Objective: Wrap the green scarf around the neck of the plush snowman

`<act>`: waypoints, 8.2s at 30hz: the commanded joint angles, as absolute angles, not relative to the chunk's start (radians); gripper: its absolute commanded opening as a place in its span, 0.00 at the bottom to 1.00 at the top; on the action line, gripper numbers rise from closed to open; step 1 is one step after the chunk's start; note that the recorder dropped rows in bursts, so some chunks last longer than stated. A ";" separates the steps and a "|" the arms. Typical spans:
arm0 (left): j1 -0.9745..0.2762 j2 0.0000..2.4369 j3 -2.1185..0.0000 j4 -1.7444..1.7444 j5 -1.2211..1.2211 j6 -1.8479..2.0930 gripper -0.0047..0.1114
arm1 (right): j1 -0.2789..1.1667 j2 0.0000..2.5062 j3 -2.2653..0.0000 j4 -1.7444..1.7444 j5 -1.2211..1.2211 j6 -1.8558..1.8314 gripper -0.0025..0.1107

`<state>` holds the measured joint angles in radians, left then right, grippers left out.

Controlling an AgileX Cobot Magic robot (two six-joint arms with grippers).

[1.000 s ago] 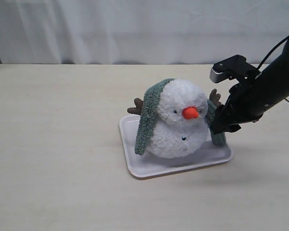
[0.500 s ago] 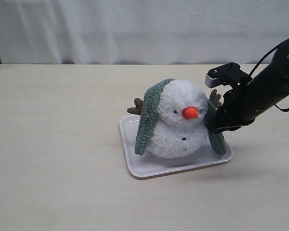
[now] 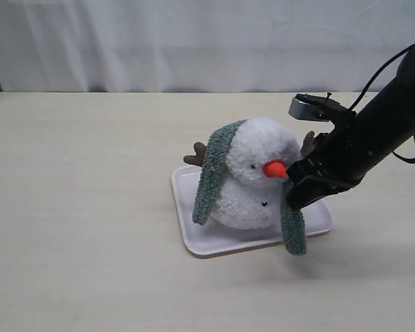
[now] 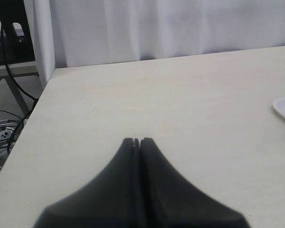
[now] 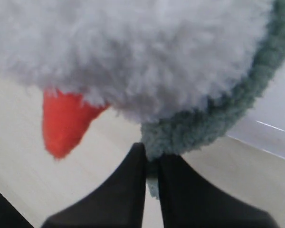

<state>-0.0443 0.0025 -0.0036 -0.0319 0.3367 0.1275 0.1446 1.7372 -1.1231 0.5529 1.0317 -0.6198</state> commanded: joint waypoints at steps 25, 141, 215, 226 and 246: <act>-0.040 0.000 0.000 -0.037 0.325 0.129 0.04 | 0.570 1.532 -1.123 0.467 0.883 -0.366 0.43; -0.040 0.000 0.000 -0.039 0.325 0.129 0.04 | 0.829 1.823 -1.192 -0.553 1.030 0.299 0.06; -0.040 0.000 0.000 -0.039 0.323 0.129 0.04 | 0.718 2.088 -1.783 -0.460 1.221 0.450 0.06; -0.040 0.000 0.000 -0.039 0.323 0.129 0.04 | 0.723 2.087 -1.785 -0.453 1.221 0.448 0.06; -0.040 0.000 0.000 -0.039 0.323 0.129 0.04 | 0.721 1.689 -1.578 -0.332 1.173 0.336 0.06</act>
